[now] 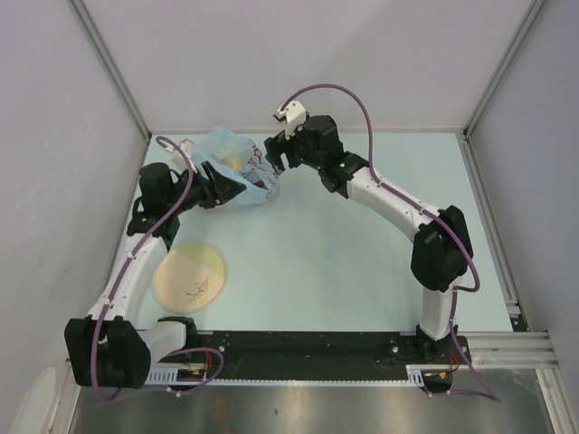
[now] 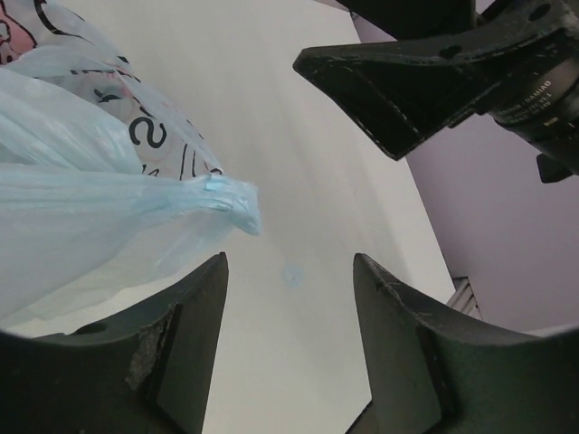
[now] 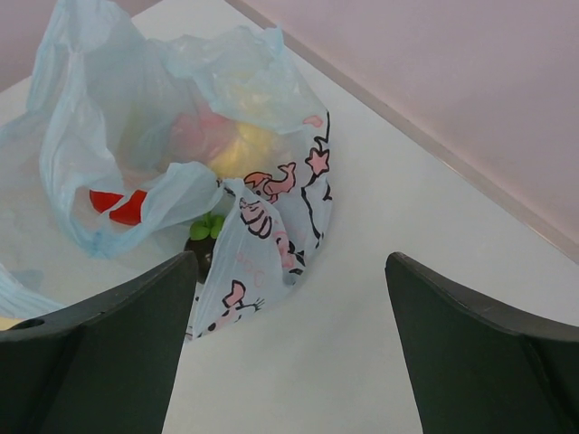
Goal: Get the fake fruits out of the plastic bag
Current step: Adjust the plastic bag at the center of the board.
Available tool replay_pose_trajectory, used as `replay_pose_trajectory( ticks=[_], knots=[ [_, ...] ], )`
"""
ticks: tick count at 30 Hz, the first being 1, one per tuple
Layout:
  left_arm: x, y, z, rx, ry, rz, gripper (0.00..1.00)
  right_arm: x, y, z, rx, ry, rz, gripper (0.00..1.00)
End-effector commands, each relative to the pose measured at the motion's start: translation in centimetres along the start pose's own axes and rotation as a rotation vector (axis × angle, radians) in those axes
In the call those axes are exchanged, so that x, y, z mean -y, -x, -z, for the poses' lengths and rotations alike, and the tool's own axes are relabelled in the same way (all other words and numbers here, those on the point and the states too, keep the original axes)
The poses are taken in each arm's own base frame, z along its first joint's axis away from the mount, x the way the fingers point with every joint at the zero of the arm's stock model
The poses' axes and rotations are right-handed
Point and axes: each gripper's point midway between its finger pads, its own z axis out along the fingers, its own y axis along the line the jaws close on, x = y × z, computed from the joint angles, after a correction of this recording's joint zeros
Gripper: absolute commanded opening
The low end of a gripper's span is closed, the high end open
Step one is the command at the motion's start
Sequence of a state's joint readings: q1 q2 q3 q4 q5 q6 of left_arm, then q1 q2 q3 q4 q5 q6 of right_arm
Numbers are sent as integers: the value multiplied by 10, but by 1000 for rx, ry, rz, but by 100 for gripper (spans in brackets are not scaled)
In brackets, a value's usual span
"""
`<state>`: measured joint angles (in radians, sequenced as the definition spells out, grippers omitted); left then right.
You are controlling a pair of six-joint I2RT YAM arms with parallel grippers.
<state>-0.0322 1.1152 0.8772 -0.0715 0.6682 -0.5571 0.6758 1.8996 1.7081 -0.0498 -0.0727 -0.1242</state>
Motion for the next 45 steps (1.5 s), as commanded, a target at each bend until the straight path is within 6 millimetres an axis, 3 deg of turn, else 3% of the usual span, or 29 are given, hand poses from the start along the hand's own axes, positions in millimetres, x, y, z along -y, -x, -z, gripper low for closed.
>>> replay_pose_trajectory(
  ticks=[1,3,4,11,13,14,15,17,19,20,22,26,27,28,29,31,34,38,45],
  knots=[
    [21,2,6,-8,-90,8,69,19,28,19,58,-50,20,90],
    [14,2,2,8,-69,32,74,23,25,20,51,-62,14,90],
    [16,12,-3,50,-87,38,76,28,23,21,47,-72,10,90],
    [-9,39,-44,146,66,161,79,43,0,22,6,-98,-21,90],
    [-15,43,-47,164,112,204,60,43,-4,20,-2,-91,-20,90],
    [-14,51,-47,185,120,199,45,42,-4,20,-2,-85,-15,90],
    [-13,54,-46,191,126,190,15,41,-9,17,-12,-80,-10,90],
    [-12,67,-33,221,151,118,0,39,-11,16,-17,-69,6,91],
    [-7,63,-9,190,157,57,0,35,-10,13,-7,-53,3,91],
    [-16,65,5,193,186,44,0,33,-7,12,3,-45,-4,91],
    [-22,48,35,142,235,-25,0,23,-1,5,21,-20,-21,92],
    [-89,10,95,133,506,-37,0,-13,26,-13,103,37,-59,91],
    [-92,2,101,119,513,-49,0,-20,34,-17,124,47,-67,90],
    [-89,-3,106,120,508,-56,0,-41,30,-27,116,77,-76,90],
    [-91,-12,107,100,512,-45,0,-49,51,-29,163,87,-94,90],
    [-83,-21,106,80,467,-45,0,-71,58,-37,181,122,-122,90],
    [-94,-27,112,81,528,-50,0,-94,67,-46,222,223,-187,90],
    [-109,-33,110,88,555,-11,0,-113,46,-53,171,317,-267,90],
    [-114,-47,102,47,526,49,0,-142,18,-65,91,411,-353,90]
  ],
)
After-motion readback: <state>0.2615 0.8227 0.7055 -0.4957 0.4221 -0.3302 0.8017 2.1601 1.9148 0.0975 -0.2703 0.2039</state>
